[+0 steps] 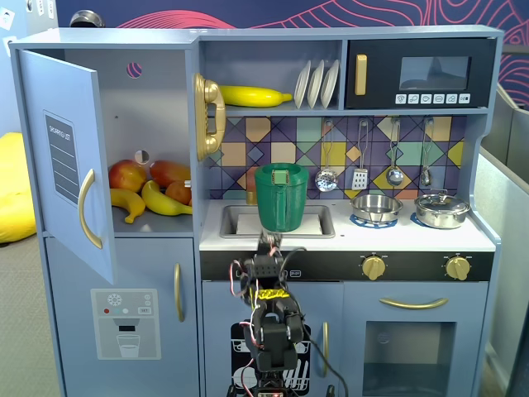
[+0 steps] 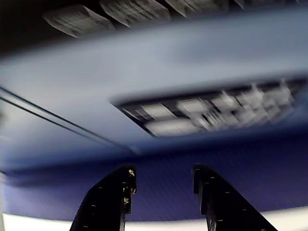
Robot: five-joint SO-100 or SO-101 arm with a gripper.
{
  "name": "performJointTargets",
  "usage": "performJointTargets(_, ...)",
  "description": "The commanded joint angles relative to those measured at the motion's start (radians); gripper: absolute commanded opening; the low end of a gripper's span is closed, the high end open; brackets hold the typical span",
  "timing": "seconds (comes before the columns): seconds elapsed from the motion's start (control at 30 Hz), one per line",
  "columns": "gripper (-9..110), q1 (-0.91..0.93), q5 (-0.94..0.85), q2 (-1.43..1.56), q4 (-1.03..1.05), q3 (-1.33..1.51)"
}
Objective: Open the left cabinet door
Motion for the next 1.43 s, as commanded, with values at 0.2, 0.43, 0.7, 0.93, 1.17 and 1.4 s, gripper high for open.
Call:
performJointTargets(0.2, 6, 0.097, -0.048, 0.152, -0.064, 0.219)
performJointTargets(0.43, 6, 0.121, -0.025, 0.278, 0.034, 0.281)
performJointTargets(0.7, 0, 0.161, -0.279, 0.316, 0.336, 0.281)
performJointTargets(0.93, 0, 0.161, -0.345, 0.316, 0.494, 0.281)
performJointTargets(1.17, 3, 0.163, -0.275, 0.316, 0.511, 0.279)
performJointTargets(1.4, 3, 0.163, -0.16, 0.318, 0.528, 0.279)
